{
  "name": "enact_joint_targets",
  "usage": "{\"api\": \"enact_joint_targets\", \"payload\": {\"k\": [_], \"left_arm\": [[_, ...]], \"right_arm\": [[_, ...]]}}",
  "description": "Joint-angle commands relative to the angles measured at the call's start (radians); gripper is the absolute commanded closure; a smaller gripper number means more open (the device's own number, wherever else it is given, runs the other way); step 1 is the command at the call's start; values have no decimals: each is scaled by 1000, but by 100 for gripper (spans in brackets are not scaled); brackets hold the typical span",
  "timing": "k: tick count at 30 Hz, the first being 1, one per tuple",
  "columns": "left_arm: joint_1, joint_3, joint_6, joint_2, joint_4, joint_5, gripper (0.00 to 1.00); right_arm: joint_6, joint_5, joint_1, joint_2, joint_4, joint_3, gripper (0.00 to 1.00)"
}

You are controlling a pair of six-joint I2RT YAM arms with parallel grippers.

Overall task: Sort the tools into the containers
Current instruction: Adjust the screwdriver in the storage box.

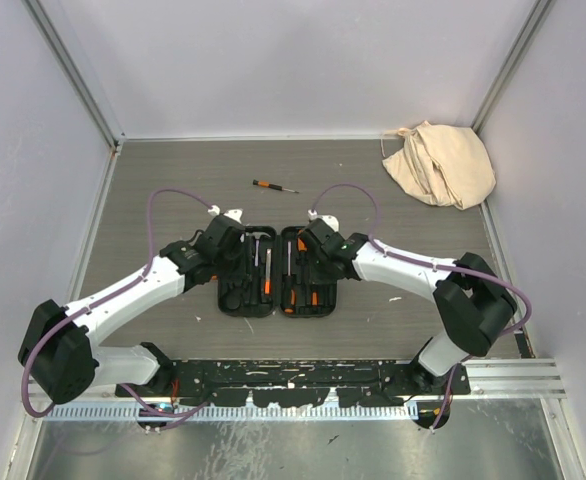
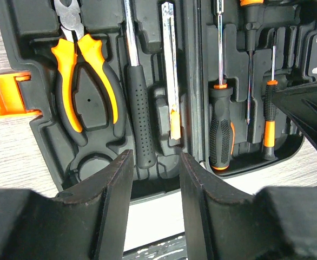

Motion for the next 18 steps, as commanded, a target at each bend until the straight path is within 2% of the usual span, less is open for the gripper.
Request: {"api": "enact_joint_targets", "payload": {"k": [1,10,18], "left_arm": [[4,2,8,-26,33,10,60],[5,-5,6,-29,37,10,60],[5,3,9,-21,36,15,60]], "right_arm": [[-7,32,8,15,19,43,79],[-9,48,23,59,-13,53,83],[-16,110,37,96,-71,40,99]]}}
